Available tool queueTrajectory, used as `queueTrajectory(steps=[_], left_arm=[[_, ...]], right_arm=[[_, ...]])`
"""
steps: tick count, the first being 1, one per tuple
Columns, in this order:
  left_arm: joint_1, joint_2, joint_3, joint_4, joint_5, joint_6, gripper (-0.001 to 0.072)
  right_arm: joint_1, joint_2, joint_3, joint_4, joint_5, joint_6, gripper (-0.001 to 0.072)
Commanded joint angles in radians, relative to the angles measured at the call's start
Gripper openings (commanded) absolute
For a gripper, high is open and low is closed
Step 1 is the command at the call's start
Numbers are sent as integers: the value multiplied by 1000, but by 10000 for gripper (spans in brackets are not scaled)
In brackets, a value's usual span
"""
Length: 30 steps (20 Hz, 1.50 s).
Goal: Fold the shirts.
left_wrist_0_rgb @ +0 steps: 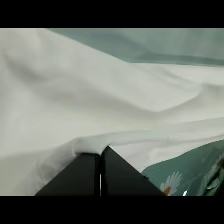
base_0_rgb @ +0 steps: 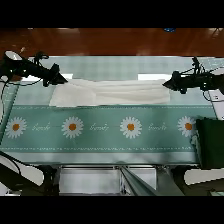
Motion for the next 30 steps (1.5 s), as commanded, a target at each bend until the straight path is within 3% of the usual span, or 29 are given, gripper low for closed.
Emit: queueTrajectory(steps=[1, 2, 3, 4, 8, 11, 12, 15, 19, 21, 24, 30], left_arm=[[-8, -71, 65, 0, -10, -10, 17], [-8, -76, 65, 0, -11, -10, 56], [-10, -78, 66, 0, -26, -10, 283], [-7, -76, 68, 4, -61, 3, 496], [74, -60, 143, 79, -282, -60, 504], [154, 62, 150, 140, -309, -68, 504], [166, 116, 150, 219, -285, -102, 504], [138, 332, 60, 351, -125, -81, 504], [-22, 745, -381, 349, 280, -58, 504], [-116, 887, -583, 349, 388, -59, 504], [-218, 953, -729, 348, 402, -60, 504], [-290, 900, -747, 319, 429, -63, 504]], right_arm=[[13, -67, 39, 10, -76, 21, 24], [19, -78, 38, 11, -100, 21, 155], [28, -84, 38, 11, -113, 24, 424], [29, -80, 39, 7, -117, 18, 416], [-47, 0, 46, 7, -45, 27, 415], [-169, 106, 48, -23, 58, 27, 412], [-207, 141, 48, -80, 84, 33, 411], [-265, 229, -38, -275, 16, 138, 411], [-222, 206, -196, -216, -114, 145, 411], [-179, 147, -197, -163, -125, 119, 411], [-141, 54, -159, -48, -126, 67, 411], [-29, -100, -69, -15, -78, 64, 411]])
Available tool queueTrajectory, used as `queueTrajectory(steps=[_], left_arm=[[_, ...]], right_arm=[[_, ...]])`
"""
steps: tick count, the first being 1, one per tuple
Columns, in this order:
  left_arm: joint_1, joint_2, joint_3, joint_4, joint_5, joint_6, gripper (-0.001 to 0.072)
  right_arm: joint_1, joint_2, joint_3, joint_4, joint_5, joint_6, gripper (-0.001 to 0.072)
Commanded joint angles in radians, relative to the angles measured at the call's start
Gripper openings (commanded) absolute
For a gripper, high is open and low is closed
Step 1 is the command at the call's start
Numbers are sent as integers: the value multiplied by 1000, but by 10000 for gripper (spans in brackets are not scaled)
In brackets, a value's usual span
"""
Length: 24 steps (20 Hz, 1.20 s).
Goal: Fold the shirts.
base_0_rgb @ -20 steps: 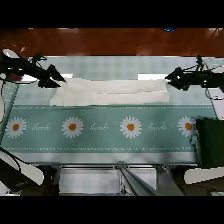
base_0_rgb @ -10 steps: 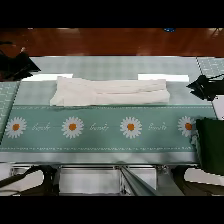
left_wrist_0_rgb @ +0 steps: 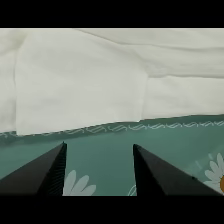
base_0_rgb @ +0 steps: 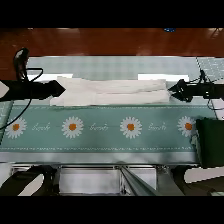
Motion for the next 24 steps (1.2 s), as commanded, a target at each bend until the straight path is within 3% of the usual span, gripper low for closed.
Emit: queueTrajectory(steps=[1, 2, 3, 4, 5, 6, 7, 8, 9, 14, 19, 24], left_arm=[[-31, -15, -28, -29, 31, -1, 504], [-31, -25, -28, -44, 31, -1, 504], [-31, -37, -28, -61, 31, 0, 504], [-32, -47, -28, -76, 31, 0, 503], [-32, -59, -28, -85, 31, 0, 502], [-32, -68, -28, -97, 30, 0, 496], [-32, -73, -28, -107, 30, 0, 368], [-32, -74, -28, -107, 30, 0, 93], [-36, -74, -28, -119, 31, 13, 19], [-153, -109, -24, -188, 106, 74, 16], [-411, -395, 182, -210, 137, 71, 16], [-624, -755, 570, -212, -8, 32, 16]], right_arm=[[75, -77, 45, 25, 18, -9, 411], [101, -85, 57, 24, 14, -9, 398], [119, -89, 69, 24, 9, -9, 342], [136, -89, 84, 23, 3, -11, 156], [144, -88, 107, 24, 21, -34, 21], [148, -80, 134, 20, 50, -36, 21], [148, -58, 150, 8, 72, -35, 21], [143, -16, 152, -17, 82, -33, 20], [140, 37, 152, -70, 101, -20, 20], [168, 423, 20, -382, 146, 82, 20], [172, 908, -230, -346, 204, 137, 20], [172, 1216, -320, -313, 294, 229, 20]])
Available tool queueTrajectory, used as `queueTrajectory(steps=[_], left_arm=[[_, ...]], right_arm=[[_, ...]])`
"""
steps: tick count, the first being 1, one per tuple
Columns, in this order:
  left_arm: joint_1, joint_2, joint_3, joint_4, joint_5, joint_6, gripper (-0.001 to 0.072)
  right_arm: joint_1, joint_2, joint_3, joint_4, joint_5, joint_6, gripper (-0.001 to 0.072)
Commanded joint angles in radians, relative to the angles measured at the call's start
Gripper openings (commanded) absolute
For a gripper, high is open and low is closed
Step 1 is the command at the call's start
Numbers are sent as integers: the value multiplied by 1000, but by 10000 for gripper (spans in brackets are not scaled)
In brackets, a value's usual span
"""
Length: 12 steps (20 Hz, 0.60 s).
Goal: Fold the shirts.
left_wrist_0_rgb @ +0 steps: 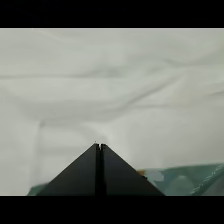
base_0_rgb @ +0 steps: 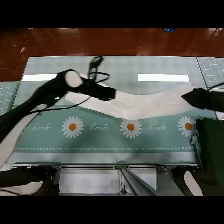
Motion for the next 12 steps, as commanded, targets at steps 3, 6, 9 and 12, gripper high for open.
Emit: queueTrajectory(steps=[3, 6, 9, 12], left_arm=[[-213, -335, 364, -36, -159, -57, 16], [-298, -426, 427, -135, -224, -56, 16], [-345, -463, 428, -195, -227, -56, 16], [-272, -447, 445, -197, -247, -55, 17]], right_arm=[[1, 251, -51, 43, 74, 87, 20], [1, 262, -51, 74, 76, 86, 20], [1, 261, -51, 79, 57, 86, 20], [1, 261, -51, 97, 56, 86, 20]])
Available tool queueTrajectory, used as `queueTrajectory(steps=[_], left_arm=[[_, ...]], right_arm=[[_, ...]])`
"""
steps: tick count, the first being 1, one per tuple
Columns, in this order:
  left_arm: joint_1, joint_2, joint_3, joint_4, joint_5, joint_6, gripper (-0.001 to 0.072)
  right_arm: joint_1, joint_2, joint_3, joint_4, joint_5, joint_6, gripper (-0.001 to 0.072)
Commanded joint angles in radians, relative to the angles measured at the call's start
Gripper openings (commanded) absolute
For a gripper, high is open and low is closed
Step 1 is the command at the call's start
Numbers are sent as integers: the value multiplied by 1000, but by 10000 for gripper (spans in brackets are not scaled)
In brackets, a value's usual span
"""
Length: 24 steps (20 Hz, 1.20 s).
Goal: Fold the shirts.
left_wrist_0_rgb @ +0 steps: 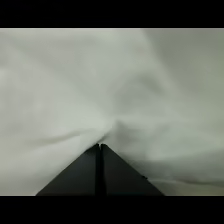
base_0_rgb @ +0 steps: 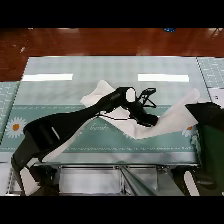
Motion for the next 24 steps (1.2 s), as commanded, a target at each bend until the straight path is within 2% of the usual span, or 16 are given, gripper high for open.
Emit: queueTrajectory(steps=[1, 4, 9, 14, 16, 19, 24], left_arm=[[80, 12, 26, -34, -48, 5, 17], [277, 131, 21, -21, -95, 21, 16], [658, 440, 3, -19, -188, 94, 17], [943, 828, -330, -19, -193, 216, 17], [1003, 986, -522, -19, -183, 249, 17], [1018, 1178, -805, -24, -149, 250, 17], [983, 1258, -1095, -34, -124, 250, 17]], right_arm=[[2, 6, -1, 34, -8, 3, 20], [2, -44, -1, 130, -18, -37, 20], [40, -274, 18, 416, -161, -225, 20], [431, -671, 222, 422, -401, -276, 20], [528, -864, 346, 422, -436, -279, 20], [606, -1113, 503, 423, -459, -278, 20], [676, -1371, 652, 423, -475, -251, 21]])
